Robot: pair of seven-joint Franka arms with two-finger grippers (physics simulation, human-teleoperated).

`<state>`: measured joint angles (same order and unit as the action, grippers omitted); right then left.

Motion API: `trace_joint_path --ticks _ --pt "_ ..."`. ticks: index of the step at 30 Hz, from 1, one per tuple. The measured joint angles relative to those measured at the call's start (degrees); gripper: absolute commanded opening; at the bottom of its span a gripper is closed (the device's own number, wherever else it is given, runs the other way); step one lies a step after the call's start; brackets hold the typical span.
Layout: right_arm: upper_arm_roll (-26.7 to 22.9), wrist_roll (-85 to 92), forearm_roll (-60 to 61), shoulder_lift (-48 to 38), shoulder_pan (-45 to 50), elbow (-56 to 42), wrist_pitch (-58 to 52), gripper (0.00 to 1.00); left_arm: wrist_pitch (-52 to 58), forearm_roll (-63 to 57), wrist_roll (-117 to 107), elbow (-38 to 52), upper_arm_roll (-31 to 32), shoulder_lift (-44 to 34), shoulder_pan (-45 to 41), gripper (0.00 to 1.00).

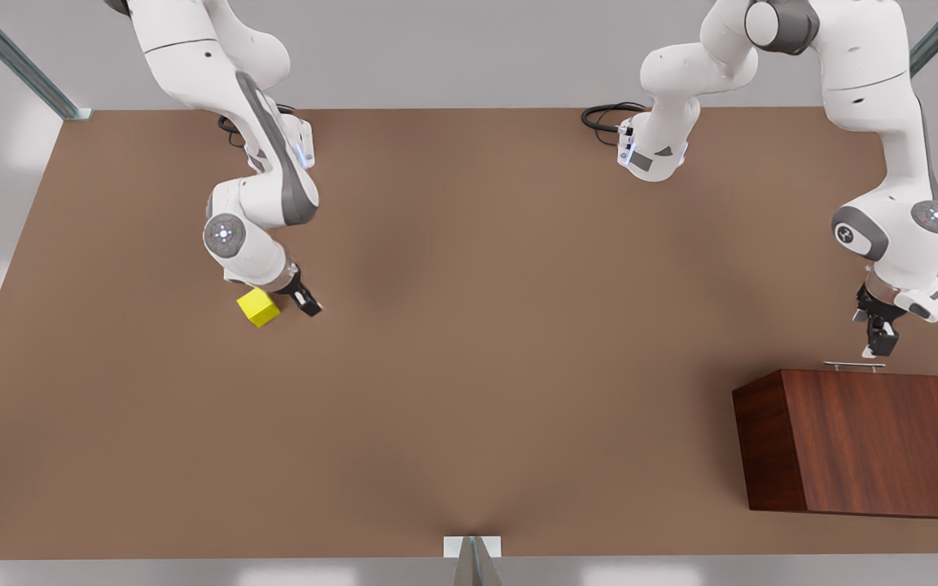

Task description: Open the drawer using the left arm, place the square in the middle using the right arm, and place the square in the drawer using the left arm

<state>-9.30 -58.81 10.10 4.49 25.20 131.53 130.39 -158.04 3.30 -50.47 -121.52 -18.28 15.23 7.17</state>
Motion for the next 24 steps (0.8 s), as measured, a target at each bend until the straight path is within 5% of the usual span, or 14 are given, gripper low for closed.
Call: trace_joint_path --ticks 9,24 --pt "-0.01 23.27 0.1 4.32 -18.62 6.11 7.76 1.0 -2.36 0.33 0.03 0.93 0.08 2.78 0.39 1.0" --pt "0.43 23.0 3.8 10.71 -14.22 7.21 12.95 1.0 -3.68 0.26 0.03 2.25 0.53 4.81 0.39 1.0"
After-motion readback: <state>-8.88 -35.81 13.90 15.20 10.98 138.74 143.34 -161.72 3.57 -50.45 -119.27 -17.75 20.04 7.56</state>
